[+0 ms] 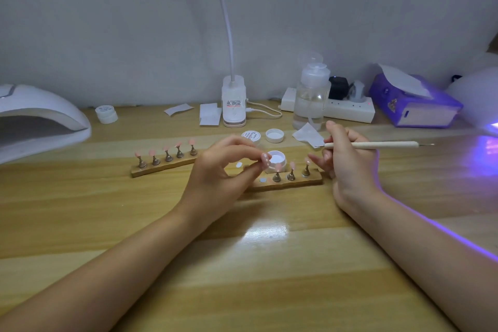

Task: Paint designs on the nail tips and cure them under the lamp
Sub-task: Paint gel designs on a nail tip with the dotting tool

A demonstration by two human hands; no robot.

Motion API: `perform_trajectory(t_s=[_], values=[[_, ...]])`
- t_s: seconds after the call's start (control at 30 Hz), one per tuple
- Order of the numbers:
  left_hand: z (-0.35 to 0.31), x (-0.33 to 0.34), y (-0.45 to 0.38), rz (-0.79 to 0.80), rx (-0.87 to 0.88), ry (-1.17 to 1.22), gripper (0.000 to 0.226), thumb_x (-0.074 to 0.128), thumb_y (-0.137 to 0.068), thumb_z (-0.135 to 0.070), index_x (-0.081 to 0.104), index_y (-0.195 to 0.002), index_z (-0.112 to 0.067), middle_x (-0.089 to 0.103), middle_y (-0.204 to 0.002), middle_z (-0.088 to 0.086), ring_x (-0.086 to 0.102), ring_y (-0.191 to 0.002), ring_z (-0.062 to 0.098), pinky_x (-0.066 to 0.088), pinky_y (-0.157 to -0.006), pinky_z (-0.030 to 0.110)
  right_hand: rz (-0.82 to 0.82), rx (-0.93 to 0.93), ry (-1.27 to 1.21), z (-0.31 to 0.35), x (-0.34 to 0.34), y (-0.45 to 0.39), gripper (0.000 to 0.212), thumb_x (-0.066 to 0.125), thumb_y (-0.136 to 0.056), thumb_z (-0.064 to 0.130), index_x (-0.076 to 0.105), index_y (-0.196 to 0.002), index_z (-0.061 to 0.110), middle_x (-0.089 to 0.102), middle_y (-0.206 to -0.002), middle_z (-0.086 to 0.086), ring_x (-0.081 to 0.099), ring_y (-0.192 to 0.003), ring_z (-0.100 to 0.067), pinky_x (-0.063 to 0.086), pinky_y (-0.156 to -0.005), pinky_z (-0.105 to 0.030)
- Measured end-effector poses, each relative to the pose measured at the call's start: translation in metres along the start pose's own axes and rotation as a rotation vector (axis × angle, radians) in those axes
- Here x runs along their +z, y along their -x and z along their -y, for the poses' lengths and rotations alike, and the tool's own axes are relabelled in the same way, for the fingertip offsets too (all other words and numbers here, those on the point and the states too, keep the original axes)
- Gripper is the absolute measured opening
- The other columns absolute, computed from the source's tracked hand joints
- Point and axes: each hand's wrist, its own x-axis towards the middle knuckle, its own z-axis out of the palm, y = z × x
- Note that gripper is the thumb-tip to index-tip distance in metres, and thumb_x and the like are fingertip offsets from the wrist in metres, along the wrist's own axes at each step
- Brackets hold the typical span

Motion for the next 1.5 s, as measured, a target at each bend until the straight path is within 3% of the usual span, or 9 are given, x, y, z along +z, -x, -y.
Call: perform_trajectory(t_s=[0.27,0.47,0.63,0.8,1.0,1.2,1.33,1.4,1.5], values=[[0.0017,0.0028,-0.0004,0.072,-0.077,0.018,0.011,0.070,-0.076,-0.004,0.070,-0.081,-0.014,0.066,-0.076,-0.003,0.060,-0.073,0.011,0.046,-0.070,0.024,0.007,0.044,0.034,-0.0025,0.0026,0.0006,0.033,0.061,-0.088,0.023,0.049,-0.059,0.012,0.039,-0.033,0.009,0.043,-0.032,-0.001,0.055,-0.053,-0.022],[0.0026,0.0029,-0.0012,0.100,-0.156,-0.001,0.017,0.072,-0.075,-0.006,0.065,-0.075,-0.022,0.066,-0.074,-0.009,0.059,-0.074,0.007,0.041,-0.067,0.011,0.014,0.045,0.106,-0.0045,0.0027,-0.0001,0.034,0.060,-0.087,0.023,0.050,-0.055,0.015,0.038,-0.033,0.008,0.039,-0.032,-0.001,0.053,-0.050,-0.020],[0.0035,0.0041,-0.0014,0.152,-0.238,0.037,0.010,0.071,-0.076,-0.005,0.069,-0.073,-0.014,0.070,-0.075,-0.001,0.058,-0.071,0.021,0.041,-0.061,0.012,0.028,0.062,0.136,-0.0050,0.0029,-0.0016,0.033,0.058,-0.088,0.024,0.048,-0.058,0.015,0.037,-0.033,0.008,0.039,-0.031,-0.003,0.054,-0.057,-0.025],[0.0035,0.0041,-0.0024,0.190,-0.309,0.052,0.007,0.072,-0.075,-0.003,0.071,-0.073,-0.010,0.065,-0.066,-0.008,0.044,-0.057,-0.001,0.038,-0.062,0.010,0.024,0.082,0.144,-0.0049,0.0037,-0.0023,0.031,0.057,-0.087,0.023,0.048,-0.059,0.015,0.037,-0.033,0.008,0.039,-0.031,-0.002,0.054,-0.055,-0.024],[0.0060,0.0044,-0.0034,0.187,-0.366,0.041,0.015,0.075,-0.073,-0.007,0.068,-0.069,-0.019,0.049,-0.048,-0.018,0.043,-0.058,-0.001,0.035,-0.060,0.010,0.009,0.084,0.168,-0.0048,0.0050,-0.0028,0.030,0.058,-0.087,0.023,0.047,-0.060,0.015,0.038,-0.032,0.009,0.039,-0.029,-0.002,0.050,-0.050,-0.021],[0.0063,0.0047,-0.0046,0.188,-0.414,0.037,0.011,0.077,-0.071,-0.010,0.070,-0.072,-0.019,0.048,-0.057,-0.008,0.045,-0.061,0.002,0.037,-0.062,0.017,0.017,0.067,0.197,-0.0059,0.0045,-0.0017,0.030,0.058,-0.087,0.023,0.048,-0.060,0.016,0.039,-0.032,0.009,0.040,-0.030,-0.002,0.047,-0.047,-0.021],[0.0058,0.0038,-0.0056,0.191,-0.384,-0.019,0.013,0.078,-0.069,-0.013,0.068,-0.073,-0.020,0.059,-0.068,0.006,0.052,-0.068,0.009,0.038,-0.064,0.016,0.014,0.071,0.188,-0.0059,0.0045,-0.0022,0.030,0.058,-0.086,0.023,0.049,-0.059,0.015,0.039,-0.032,0.009,0.041,-0.030,-0.002,0.048,-0.049,-0.023],[0.0061,0.0036,-0.0055,0.192,-0.388,-0.039,0.017,0.079,-0.068,-0.014,0.065,-0.073,-0.024,0.059,-0.067,0.001,0.053,-0.067,0.006,0.038,-0.064,0.013,0.012,0.079,0.193,-0.0060,0.0044,-0.0026,0.030,0.059,-0.086,0.024,0.049,-0.059,0.015,0.040,-0.032,0.009,0.041,-0.031,-0.002,0.048,-0.054,-0.026],[0.0077,0.0031,-0.0061,0.188,-0.424,-0.001,0.025,0.080,-0.066,-0.013,0.061,-0.074,-0.027,0.050,-0.055,-0.014,0.050,-0.059,-0.004,0.040,-0.064,0.011,0.019,0.087,0.182,-0.0049,0.0044,-0.0029,0.030,0.058,-0.087,0.023,0.048,-0.060,0.014,0.039,-0.032,0.008,0.040,-0.030,-0.002,0.049,-0.046,-0.019]])
